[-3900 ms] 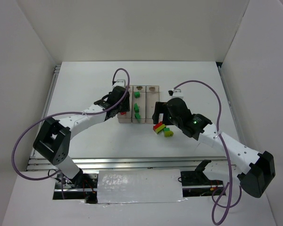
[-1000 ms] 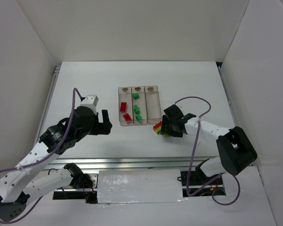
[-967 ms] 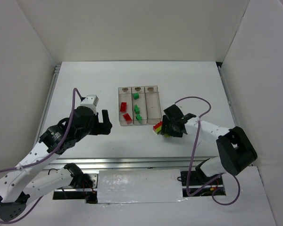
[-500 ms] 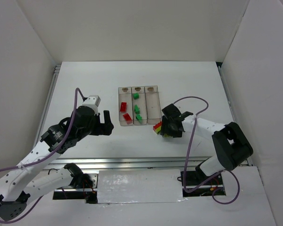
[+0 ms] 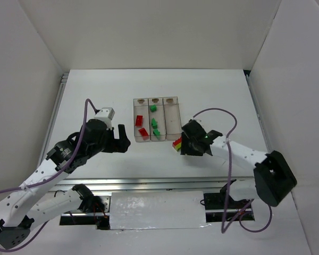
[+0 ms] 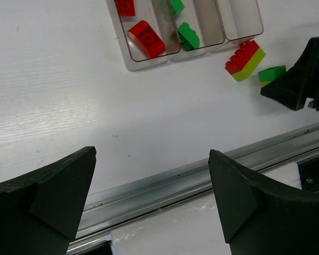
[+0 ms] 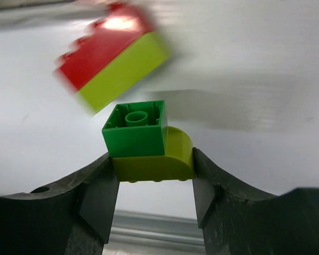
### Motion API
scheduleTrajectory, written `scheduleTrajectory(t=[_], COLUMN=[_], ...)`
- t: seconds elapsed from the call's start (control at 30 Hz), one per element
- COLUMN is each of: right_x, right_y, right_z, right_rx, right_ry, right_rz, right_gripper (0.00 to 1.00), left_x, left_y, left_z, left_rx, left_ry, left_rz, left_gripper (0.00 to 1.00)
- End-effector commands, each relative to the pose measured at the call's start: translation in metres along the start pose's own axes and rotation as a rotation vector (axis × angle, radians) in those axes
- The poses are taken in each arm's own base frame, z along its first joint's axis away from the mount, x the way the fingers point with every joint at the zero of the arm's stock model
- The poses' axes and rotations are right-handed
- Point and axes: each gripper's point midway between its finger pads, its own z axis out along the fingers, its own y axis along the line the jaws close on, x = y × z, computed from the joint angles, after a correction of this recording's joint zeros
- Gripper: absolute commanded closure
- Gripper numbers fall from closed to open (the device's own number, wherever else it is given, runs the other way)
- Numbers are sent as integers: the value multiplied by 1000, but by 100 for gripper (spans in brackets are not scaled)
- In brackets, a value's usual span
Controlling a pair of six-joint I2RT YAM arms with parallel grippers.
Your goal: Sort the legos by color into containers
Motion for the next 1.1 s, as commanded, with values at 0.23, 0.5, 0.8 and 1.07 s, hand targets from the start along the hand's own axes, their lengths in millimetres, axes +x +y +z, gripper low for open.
scheduleTrajectory(t=[0.23,0.5,0.8,1.07], right_x=[16,7,5,-3], right_y=[91,123,138,133], right_z=[-116,-174,-198,-194], right_rx=[-474,-693,-754,-695], right_ry=[-245,-376,-417,-438], right_rz=[-372,-438,-494,-468], right_gripper=[84,100,100,100], left_x=[-22,-16,10,19], left_y=[-106,-170,-195,-197], left_z=[2,0,19,26], left_rx=[461,763,795,787], left_ry=[49,175,280,308], left_rz=[-256,-296,-268,-252], left_gripper=[0,0,4,30])
